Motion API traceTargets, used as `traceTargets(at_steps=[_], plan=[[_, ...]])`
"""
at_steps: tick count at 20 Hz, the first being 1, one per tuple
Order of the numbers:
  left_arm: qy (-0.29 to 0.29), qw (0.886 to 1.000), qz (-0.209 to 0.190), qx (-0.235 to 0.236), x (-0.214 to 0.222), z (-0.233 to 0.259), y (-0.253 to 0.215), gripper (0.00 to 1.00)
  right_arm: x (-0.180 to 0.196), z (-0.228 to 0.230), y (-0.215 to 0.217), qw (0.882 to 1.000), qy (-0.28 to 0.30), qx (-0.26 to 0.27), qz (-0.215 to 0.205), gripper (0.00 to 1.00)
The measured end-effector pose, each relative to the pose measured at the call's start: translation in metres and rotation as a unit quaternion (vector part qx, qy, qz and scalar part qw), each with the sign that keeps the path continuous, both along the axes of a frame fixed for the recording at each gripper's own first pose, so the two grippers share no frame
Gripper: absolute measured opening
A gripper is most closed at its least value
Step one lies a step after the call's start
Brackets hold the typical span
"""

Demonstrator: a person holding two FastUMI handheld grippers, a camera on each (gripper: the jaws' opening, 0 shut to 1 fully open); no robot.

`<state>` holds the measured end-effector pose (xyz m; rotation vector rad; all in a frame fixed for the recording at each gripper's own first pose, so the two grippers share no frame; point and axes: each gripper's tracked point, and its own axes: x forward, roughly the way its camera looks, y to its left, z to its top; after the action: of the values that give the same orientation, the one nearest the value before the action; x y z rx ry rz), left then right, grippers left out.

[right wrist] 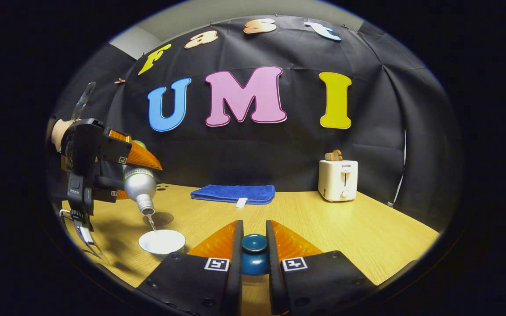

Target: Open the teacup lid with one hand, grasp the water bottle and pour water into the teacup with the other hand; after pouring, place the water bottle on the coaster and then close the teacup lid.

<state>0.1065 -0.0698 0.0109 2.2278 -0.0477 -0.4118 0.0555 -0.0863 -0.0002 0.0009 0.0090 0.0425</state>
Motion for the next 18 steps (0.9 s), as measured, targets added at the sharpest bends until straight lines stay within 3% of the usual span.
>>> traceTargets(at_steps=[8,18], plan=[[-0.008,0.999,-0.007,0.032,0.0034,0.0054,0.0007,0.81,0.0002,-0.0001,0.0002,1.000,0.000,0.000,0.000,0.29],[-0.017,0.999,-0.010,0.032,0.0020,0.0075,0.0003,0.81,-0.0003,0.0001,0.0002,1.000,0.000,0.000,0.000,0.29]])
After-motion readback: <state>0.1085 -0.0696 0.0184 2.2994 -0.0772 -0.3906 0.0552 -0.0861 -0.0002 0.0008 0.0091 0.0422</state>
